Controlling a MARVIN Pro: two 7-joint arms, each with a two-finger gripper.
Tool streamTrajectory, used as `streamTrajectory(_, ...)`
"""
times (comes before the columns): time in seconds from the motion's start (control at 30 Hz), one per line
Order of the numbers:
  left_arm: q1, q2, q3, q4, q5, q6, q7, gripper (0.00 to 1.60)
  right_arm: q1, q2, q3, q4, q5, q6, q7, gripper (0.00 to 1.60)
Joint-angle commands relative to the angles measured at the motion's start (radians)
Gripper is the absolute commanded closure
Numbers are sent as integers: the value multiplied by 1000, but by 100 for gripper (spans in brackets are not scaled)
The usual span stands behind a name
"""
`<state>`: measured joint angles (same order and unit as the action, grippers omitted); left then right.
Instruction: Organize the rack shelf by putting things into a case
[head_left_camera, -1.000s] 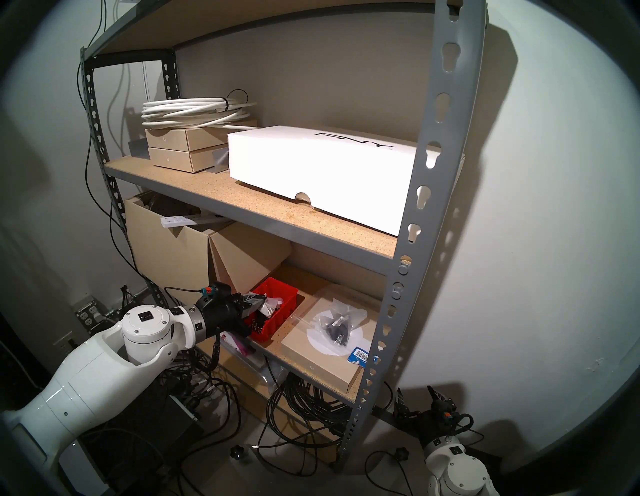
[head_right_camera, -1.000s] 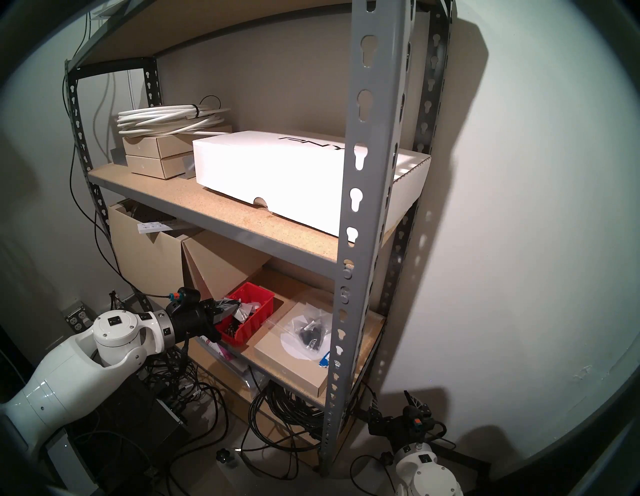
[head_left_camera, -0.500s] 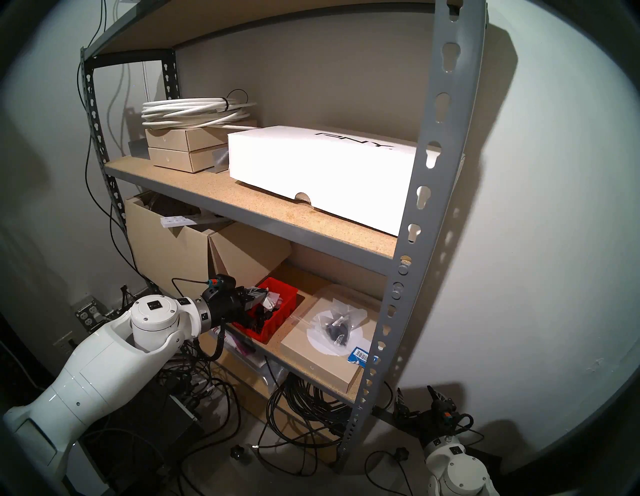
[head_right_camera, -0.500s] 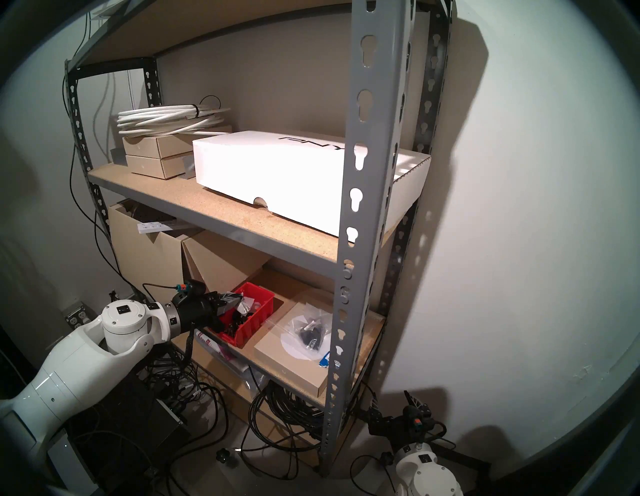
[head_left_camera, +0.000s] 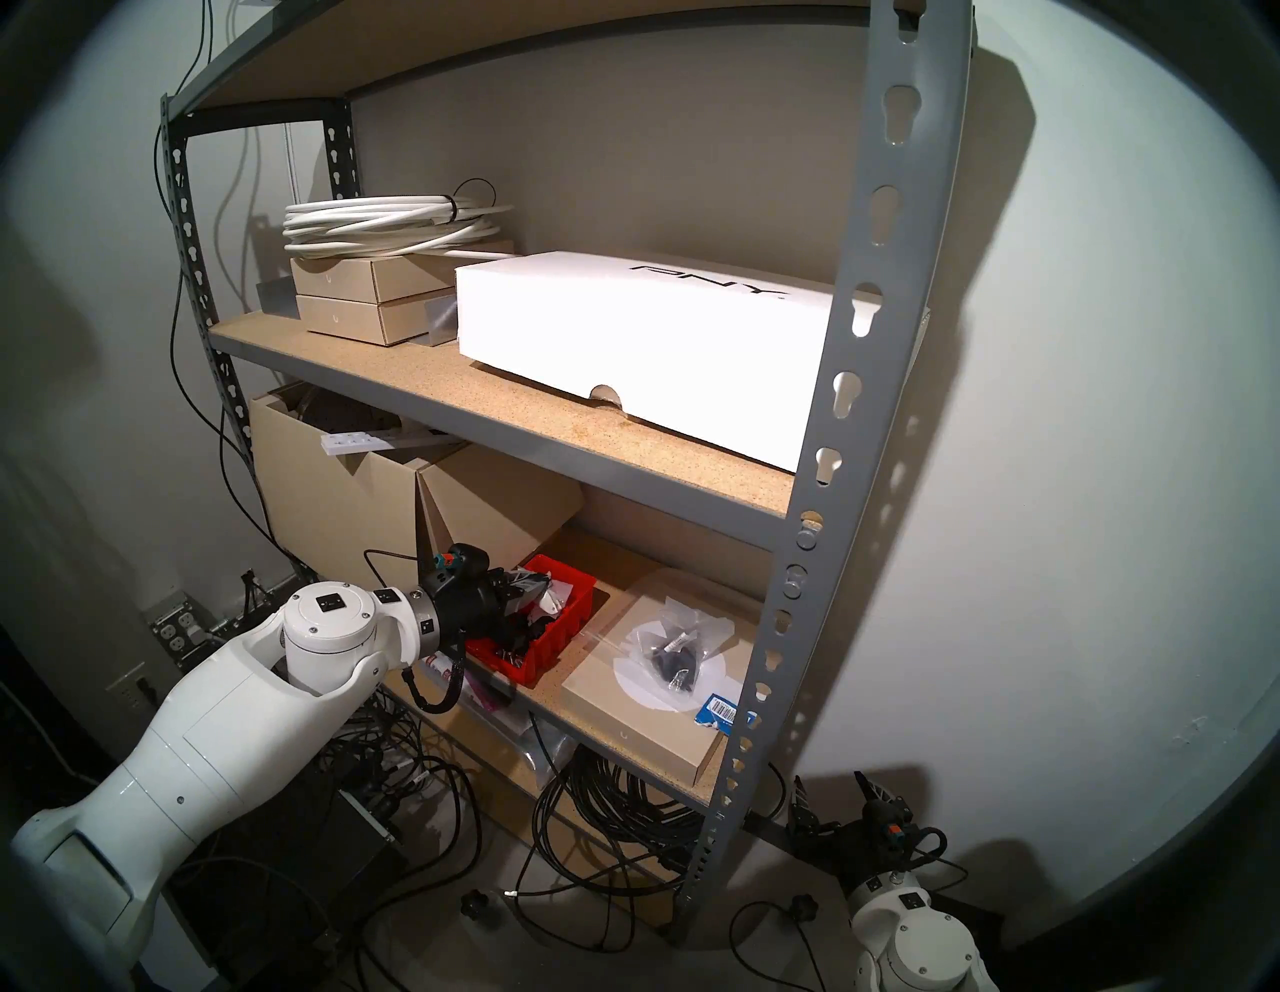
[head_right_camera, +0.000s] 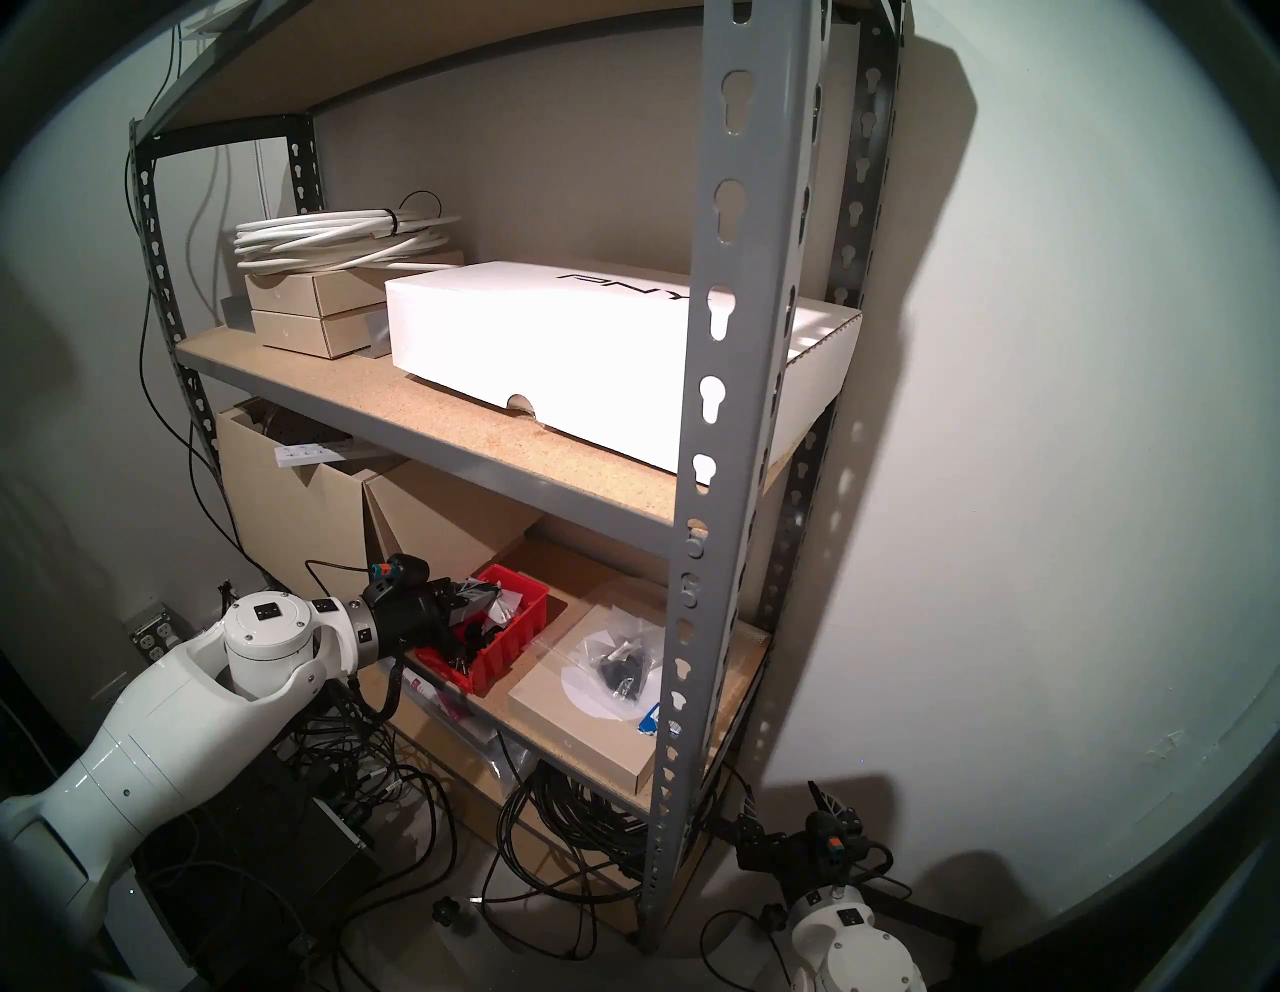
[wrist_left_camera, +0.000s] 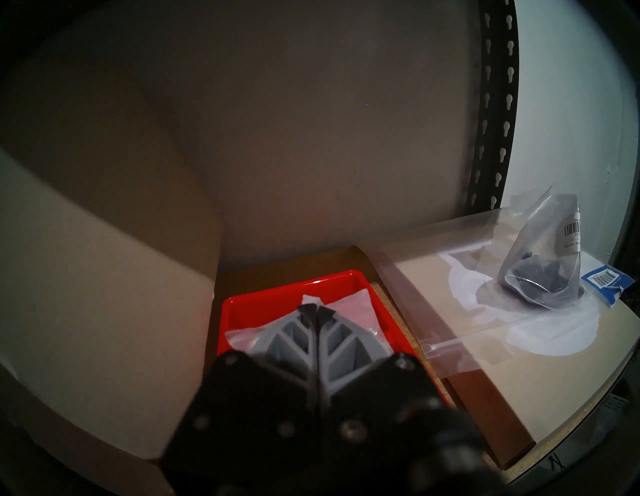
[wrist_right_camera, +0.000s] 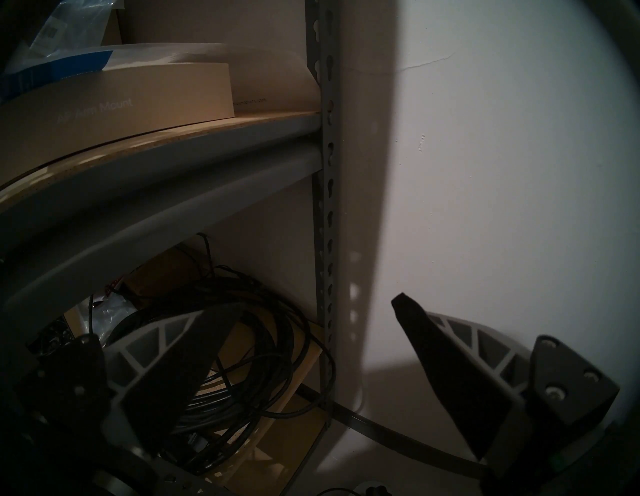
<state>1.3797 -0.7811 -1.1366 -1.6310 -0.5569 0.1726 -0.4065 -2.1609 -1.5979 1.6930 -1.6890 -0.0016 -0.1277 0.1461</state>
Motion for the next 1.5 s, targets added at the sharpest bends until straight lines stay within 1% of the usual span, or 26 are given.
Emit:
streamTrajectory(0.0,-34,-17,-1,-6,18,3,18,160,0,0,0,-17,0,-1,0,0)
streamTrajectory(0.2,-43,-23,10,1,42,14,30,160,0,0,0,-18,0,-1,0,0)
streamTrajectory(0.43,-40,-27,17,18,70,9,47,160,0,0,0,-18,0,-1,0,0)
streamTrajectory(0.8,-39,-36,12,30,75,2,42,160,0,0,0,-18,0,-1,0,0)
streamTrajectory(0.83,-38,-37,11,28,74,4,43,130,0,0,0,-18,0,-1,0,0)
streamTrajectory(0.87,-38,-37,11,28,74,4,43,130,0,0,0,-18,0,-1,0,0)
streamTrajectory(0.9,-40,-37,13,30,72,7,37,115,0,0,0,-18,0,-1,0,0)
streamTrajectory(0.93,-40,-38,13,31,72,6,38,120,0,0,0,-18,0,-1,0,0)
streamTrajectory(0.97,-39,-39,13,30,72,7,39,121,0,0,0,-18,0,-1,0,0)
streamTrajectory(1.03,-38,-40,13,30,72,6,42,111,0,0,0,-18,0,-1,0,0)
streamTrajectory(1.07,-40,-39,15,31,72,8,37,100,0,0,0,-18,0,-1,0,0)
streamTrajectory(1.17,-38,-40,13,31,71,7,39,100,0,0,0,-18,0,-1,0,0)
streamTrajectory(1.23,-35,-41,13,30,73,4,42,89,0,0,0,-18,0,-1,0,0)
streamTrajectory(1.27,-35,-40,12,30,73,3,42,73,0,0,0,-18,0,-1,0,0)
streamTrajectory(1.3,-34,-39,10,27,72,3,42,52,0,0,0,-18,0,-1,0,0)
streamTrajectory(1.33,-33,-37,9,25,71,3,42,23,0,0,0,-18,0,-1,0,0)
streamTrajectory(1.37,-32,-35,7,23,70,2,42,24,0,0,0,-18,0,-1,0,0)
streamTrajectory(1.47,-30,-33,4,18,69,1,45,23,0,0,0,-18,0,-1,0,0)
